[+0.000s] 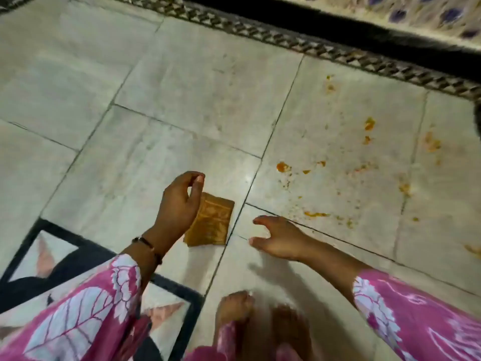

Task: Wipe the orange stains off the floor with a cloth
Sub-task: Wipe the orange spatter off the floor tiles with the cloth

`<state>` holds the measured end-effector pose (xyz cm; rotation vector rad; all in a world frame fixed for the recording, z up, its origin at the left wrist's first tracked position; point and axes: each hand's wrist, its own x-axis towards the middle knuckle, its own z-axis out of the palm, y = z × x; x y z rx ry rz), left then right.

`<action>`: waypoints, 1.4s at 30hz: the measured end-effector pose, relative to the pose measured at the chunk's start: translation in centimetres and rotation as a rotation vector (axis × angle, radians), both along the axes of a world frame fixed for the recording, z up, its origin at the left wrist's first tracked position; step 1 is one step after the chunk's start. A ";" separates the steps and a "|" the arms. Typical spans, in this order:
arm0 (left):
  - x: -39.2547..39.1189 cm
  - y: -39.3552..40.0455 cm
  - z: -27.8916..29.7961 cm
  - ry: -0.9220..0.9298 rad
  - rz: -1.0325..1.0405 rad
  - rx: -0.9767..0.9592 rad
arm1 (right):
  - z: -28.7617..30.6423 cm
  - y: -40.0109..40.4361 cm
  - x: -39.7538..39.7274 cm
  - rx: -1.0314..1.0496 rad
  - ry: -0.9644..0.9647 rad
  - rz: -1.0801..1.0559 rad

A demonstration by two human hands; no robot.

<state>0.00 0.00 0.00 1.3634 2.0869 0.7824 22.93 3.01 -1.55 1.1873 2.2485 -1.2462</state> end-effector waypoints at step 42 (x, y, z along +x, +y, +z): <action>10.4 0.8 -27.1 0.633 -0.898 -0.008 | -23.6 -7.4 16.0 0.783 -0.156 -0.022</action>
